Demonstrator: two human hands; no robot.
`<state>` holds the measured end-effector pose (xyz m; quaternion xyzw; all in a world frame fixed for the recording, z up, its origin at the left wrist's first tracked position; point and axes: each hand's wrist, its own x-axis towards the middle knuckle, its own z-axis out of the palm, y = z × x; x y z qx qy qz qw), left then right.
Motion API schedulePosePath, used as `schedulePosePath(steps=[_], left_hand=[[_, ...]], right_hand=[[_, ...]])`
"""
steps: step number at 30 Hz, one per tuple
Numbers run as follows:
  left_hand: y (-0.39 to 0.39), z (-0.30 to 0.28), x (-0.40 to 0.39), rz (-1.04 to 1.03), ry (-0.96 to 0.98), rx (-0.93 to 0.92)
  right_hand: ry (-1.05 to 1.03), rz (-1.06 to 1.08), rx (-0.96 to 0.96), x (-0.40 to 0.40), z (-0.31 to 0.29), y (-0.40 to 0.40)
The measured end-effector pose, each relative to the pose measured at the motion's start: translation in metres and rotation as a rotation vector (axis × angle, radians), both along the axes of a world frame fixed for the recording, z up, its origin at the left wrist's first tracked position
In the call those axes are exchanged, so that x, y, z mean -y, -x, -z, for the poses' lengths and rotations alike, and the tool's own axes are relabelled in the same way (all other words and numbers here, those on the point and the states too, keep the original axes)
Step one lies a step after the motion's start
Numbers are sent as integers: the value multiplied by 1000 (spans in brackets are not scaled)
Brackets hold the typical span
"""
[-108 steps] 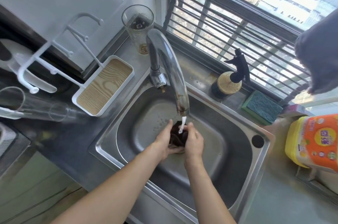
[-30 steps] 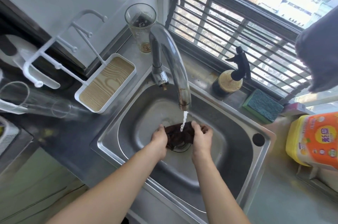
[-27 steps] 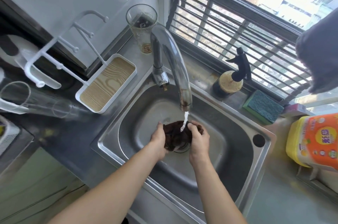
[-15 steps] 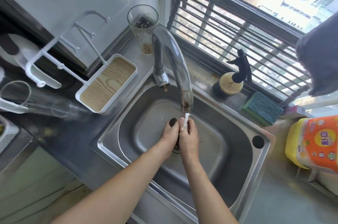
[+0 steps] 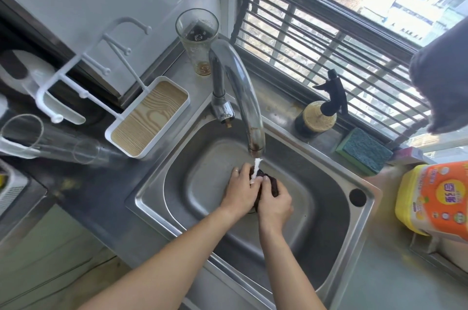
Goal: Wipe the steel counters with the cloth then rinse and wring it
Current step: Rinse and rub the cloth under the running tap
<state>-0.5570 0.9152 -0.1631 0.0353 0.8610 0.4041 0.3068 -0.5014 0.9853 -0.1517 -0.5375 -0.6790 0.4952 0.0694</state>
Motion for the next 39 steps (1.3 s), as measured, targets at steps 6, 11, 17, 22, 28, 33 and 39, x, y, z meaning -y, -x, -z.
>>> schedulePosePath(steps=[6,11,17,22,28,33,39], left_hand=[[-1,7,14,-59,-121,100],[-3,13,26,-331,-207,148],[3,2,12,-728,-357,607],[3,-8,2,-748,-326,600],[1,-10,-5,-795,-344,599],[0,-7,1,-714,-257,575],[2,1,4,-656,-299,554]], right_hand=[[239,-81,20,-12,5,7],[177,61,-2,-13,8,8],[321,-265,-22,10,15,12],[310,-169,-35,16,11,12],[127,-120,-8,15,7,13],[2,-151,13,14,1,12],[152,-60,34,7,10,15]])
